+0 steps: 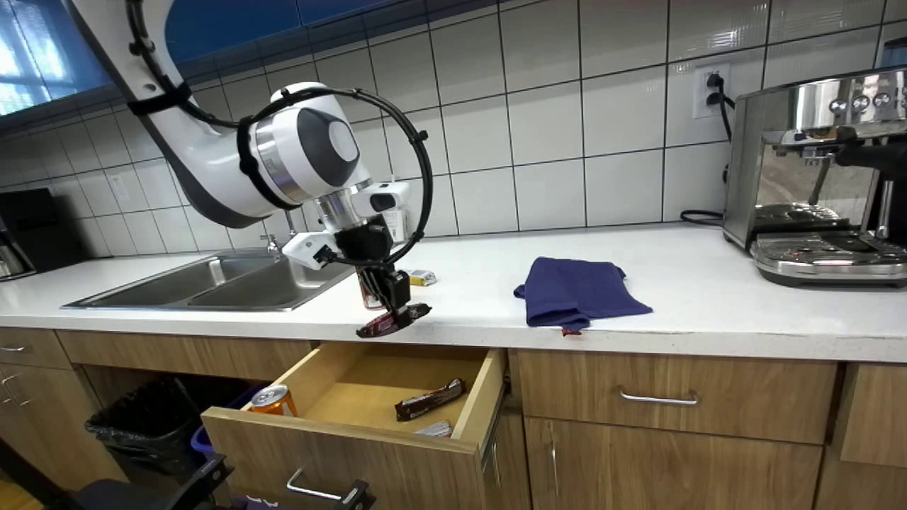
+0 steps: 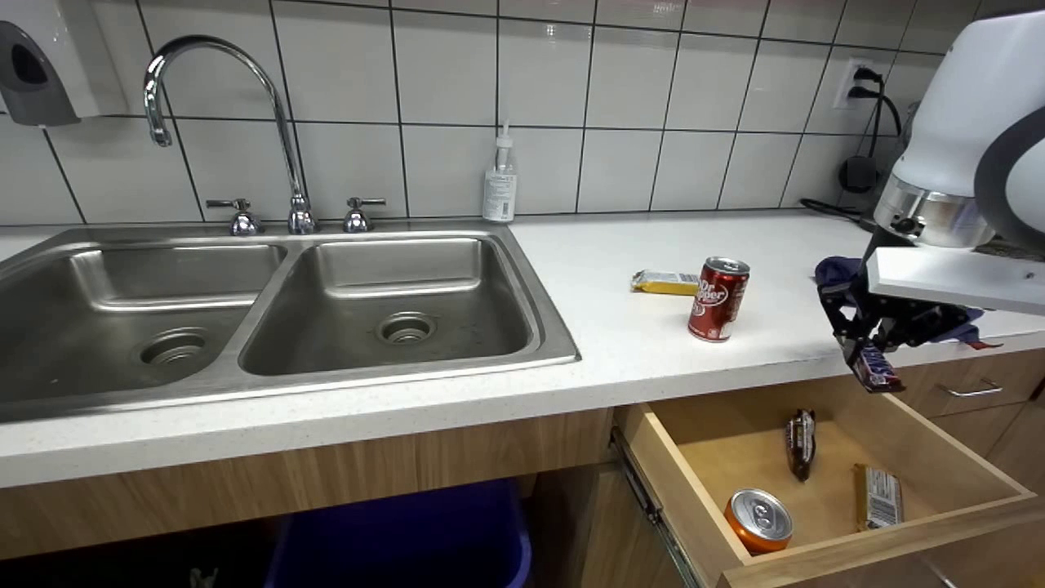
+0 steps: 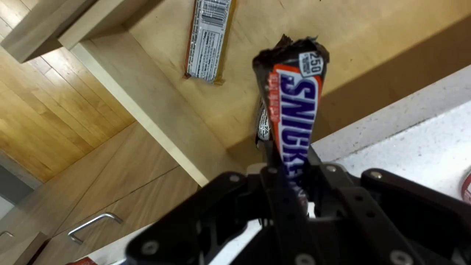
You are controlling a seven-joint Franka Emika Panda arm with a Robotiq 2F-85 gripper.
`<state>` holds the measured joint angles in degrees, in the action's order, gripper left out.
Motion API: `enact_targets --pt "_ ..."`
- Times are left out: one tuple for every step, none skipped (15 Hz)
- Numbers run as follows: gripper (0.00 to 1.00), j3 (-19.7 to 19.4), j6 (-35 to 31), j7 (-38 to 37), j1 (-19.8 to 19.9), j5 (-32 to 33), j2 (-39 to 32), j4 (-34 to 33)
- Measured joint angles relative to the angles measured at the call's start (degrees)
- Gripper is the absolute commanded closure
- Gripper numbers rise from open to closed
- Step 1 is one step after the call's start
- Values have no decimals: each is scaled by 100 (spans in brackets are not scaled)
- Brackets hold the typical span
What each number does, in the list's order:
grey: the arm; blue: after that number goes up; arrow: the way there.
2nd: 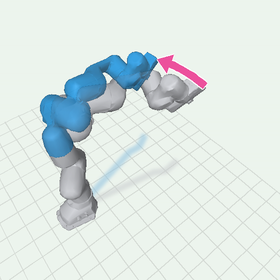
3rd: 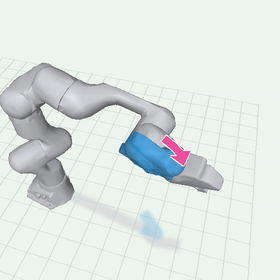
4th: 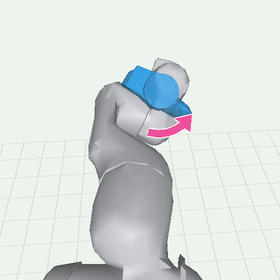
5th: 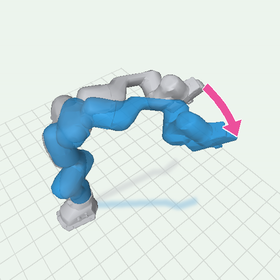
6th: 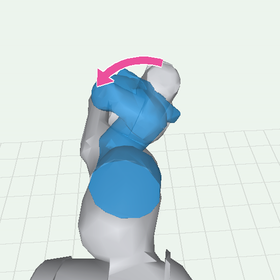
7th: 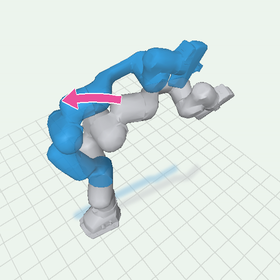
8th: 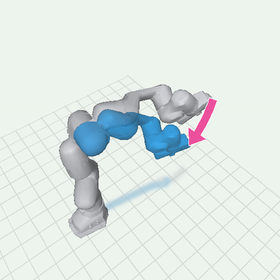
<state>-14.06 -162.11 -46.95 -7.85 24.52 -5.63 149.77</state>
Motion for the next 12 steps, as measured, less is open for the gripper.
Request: enact_targets --pt "96 43 0 -109 0 87 30 61" --pt "96 89 0 -206 0 155 43 107" --pt "96 135 0 -291 1 220 43 142" --pt "96 148 0 -356 -21 257 43 172" --pt "96 148 0 -403 -53 273 43 199" --pt "96 148 0 -449 -82 288 42 223" --pt "96 148 0 -479 -106 296 40 244" --pt "96 148 0 -509 -125 309 33 259" --pt "96 147 0 -568 -140 355 20 269" --pt "96 146 0 -637 -149 410 2 276" --pt "96 146 0 -693 -156 453 -25 278" --pt "96 145 0 -740 -160 487 -57 279"
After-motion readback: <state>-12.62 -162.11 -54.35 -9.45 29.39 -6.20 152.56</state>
